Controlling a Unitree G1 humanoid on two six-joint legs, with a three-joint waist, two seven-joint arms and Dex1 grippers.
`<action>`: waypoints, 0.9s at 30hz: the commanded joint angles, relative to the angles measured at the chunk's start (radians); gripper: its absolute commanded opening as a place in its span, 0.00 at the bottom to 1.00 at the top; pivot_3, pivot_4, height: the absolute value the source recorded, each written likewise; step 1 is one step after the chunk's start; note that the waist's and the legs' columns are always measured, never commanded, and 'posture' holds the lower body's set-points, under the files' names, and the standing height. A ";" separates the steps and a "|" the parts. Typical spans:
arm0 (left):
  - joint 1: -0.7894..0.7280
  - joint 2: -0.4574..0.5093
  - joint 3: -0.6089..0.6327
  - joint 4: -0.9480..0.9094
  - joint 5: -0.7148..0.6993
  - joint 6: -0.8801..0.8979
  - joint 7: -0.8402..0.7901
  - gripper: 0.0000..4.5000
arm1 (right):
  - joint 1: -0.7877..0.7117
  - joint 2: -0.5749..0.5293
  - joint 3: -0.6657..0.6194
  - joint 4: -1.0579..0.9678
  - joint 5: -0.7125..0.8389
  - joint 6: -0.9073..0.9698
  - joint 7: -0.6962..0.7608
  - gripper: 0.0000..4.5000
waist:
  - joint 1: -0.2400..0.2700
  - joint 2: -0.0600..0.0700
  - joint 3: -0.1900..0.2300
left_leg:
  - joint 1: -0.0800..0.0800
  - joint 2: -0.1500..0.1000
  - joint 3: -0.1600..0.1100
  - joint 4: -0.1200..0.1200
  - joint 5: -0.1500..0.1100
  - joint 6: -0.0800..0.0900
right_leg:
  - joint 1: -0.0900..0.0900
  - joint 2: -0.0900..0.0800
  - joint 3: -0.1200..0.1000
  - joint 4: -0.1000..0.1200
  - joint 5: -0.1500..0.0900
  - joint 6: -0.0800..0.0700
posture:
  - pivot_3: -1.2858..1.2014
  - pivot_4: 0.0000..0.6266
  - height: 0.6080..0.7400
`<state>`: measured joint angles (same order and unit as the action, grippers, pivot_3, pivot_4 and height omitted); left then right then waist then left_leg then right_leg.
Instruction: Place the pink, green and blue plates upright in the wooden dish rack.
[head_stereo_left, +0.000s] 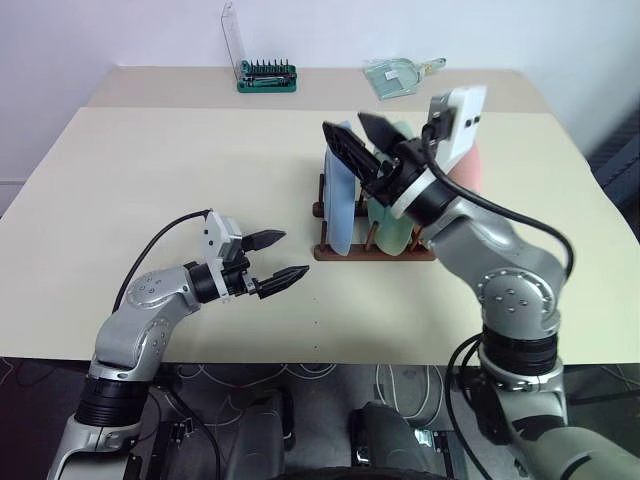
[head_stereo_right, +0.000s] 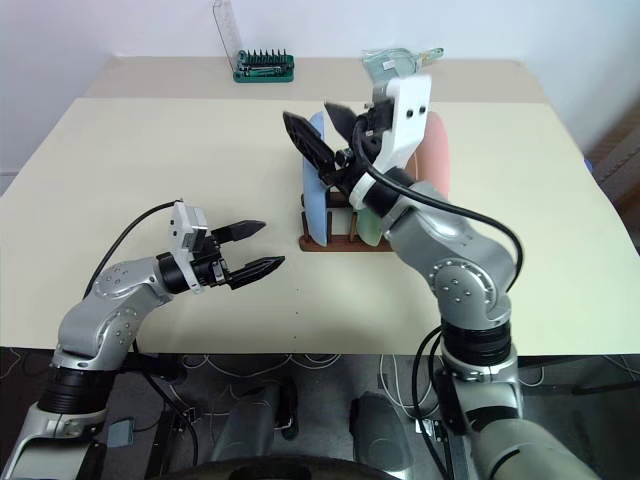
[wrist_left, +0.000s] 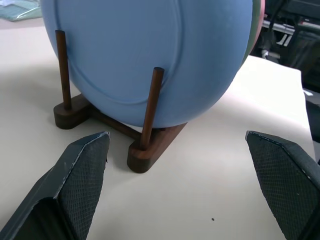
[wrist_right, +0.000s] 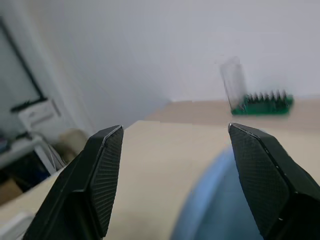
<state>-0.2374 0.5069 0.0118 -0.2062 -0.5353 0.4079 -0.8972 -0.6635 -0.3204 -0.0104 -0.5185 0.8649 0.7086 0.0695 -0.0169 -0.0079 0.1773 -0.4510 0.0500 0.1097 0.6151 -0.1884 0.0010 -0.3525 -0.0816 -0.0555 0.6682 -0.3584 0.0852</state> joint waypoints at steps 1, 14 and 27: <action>0.006 -0.003 0.005 -0.009 0.003 -0.028 -0.009 1.00 | -0.019 -0.081 -0.060 -0.101 -0.013 -0.037 0.088 0.75 | 0.003 0.000 0.000 | 0.000 0.000 0.000 0.000 0.000 0.000 | 0.000 0.000 0.000 0.000 0.000 0.000 | 0.52 0.24 0.94; -0.053 0.017 0.074 0.212 0.085 -0.137 0.019 1.00 | 0.506 -0.393 -0.660 0.076 -0.115 -0.175 0.365 0.75 | 0.019 -0.001 -0.001 | 0.001 0.000 0.001 0.000 -0.001 0.003 | 0.002 0.001 0.000 -0.001 0.000 0.000 | 0.52 0.24 0.94; -0.019 0.049 0.065 0.269 0.157 -0.167 0.021 1.00 | 0.794 -0.301 -0.515 0.311 -0.370 -0.412 0.502 0.75 | 0.001 0.000 -0.001 | 0.007 0.000 0.002 0.000 -0.001 0.003 | 0.006 0.001 0.001 -0.001 0.000 0.000 | 0.52 0.24 0.94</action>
<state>-0.2612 0.5477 0.0633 0.1030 -0.3795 0.2493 -0.8732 0.1364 -0.6258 -0.5189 -0.2108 0.5007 0.3266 0.5590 -0.0156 -0.0083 0.1765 -0.4435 0.0500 0.1114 0.6149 -0.1891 0.0030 -0.3461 -0.0810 -0.0549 0.6672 -0.3584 0.0855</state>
